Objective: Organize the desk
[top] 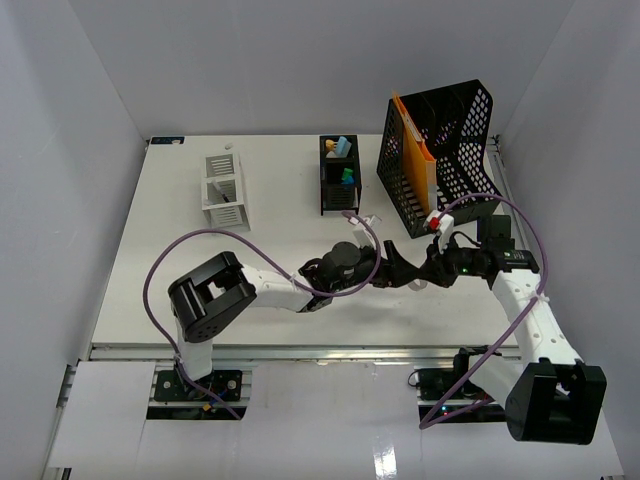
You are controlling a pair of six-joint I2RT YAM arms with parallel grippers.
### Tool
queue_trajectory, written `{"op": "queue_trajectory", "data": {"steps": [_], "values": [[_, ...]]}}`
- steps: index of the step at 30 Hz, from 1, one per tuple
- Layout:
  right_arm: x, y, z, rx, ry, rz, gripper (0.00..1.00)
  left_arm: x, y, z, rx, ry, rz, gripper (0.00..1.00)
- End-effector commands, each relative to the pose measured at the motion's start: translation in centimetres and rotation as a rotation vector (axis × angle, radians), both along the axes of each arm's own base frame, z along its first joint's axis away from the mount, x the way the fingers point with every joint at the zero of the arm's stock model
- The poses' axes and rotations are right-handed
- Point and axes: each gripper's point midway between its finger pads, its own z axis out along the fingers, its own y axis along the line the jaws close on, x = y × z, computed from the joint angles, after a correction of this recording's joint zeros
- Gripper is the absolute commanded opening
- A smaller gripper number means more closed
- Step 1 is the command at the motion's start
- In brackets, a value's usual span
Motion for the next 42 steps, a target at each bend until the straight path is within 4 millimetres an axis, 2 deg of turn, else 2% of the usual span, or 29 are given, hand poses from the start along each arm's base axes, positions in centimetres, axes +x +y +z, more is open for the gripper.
{"op": "queue_trajectory", "data": {"steps": [1, 12, 17, 18, 22, 27, 28, 30, 31, 34, 39, 40, 42], "values": [[0.8, 0.4, 1.3, 0.030, -0.046, -0.006, 0.08, 0.2, -0.6, 0.0, 0.025, 0.007, -0.003, 0.72], [1.5, -0.3, 1.8, -0.004, -0.132, -0.054, 0.08, 0.1, -1.4, -0.2, 0.039, 0.027, -0.028, 0.43], [1.6, -0.2, 2.3, 0.002, -0.161, -0.053, 0.13, -0.3, -1.7, -0.5, 0.041, 0.040, -0.051, 0.21], [1.6, -0.2, 2.3, 0.003, -0.164, -0.052, 0.18, -0.3, -1.7, -0.6, 0.042, 0.043, -0.054, 0.17], [1.5, -0.3, 2.3, -0.008, -0.174, -0.047, 0.47, -0.4, -1.4, -1.0, 0.060, 0.048, -0.047, 0.05], [1.8, -1.0, 2.7, -0.049, -0.213, -0.070, 0.69, 0.6, 0.3, -1.7, 0.116, 0.039, 0.005, 0.00], [1.8, -1.1, 2.8, -0.051, -0.222, -0.069, 0.70, 0.8, 0.5, -1.7, 0.121, 0.034, 0.010, 0.00], [1.7, -1.3, 3.0, -0.064, -0.242, -0.074, 0.73, 1.2, 1.9, -2.3, 0.163, 0.031, 0.036, 0.00], [1.6, -1.4, 3.2, -0.068, -0.253, -0.077, 0.73, 1.5, 3.0, -3.2, 0.207, 0.030, 0.051, 0.00], [1.3, -1.2, 3.6, -0.061, -0.269, -0.071, 0.73, 2.8, 5.8, -3.4, 0.280, -0.010, 0.116, 0.00], [0.2, -0.1, 3.5, -0.010, -0.269, -0.009, 0.73, 5.5, 11.3, -1.4, 0.389, -0.109, 0.223, 0.00], [-0.1, 0.1, 3.2, 0.003, -0.261, 0.008, 0.73, 5.9, 12.1, -0.7, 0.398, -0.127, 0.236, 0.00], [-0.8, 0.8, 2.5, 0.037, -0.245, 0.050, 0.73, 7.8, 15.5, 2.2, 0.416, -0.181, 0.306, 0.00]]}}
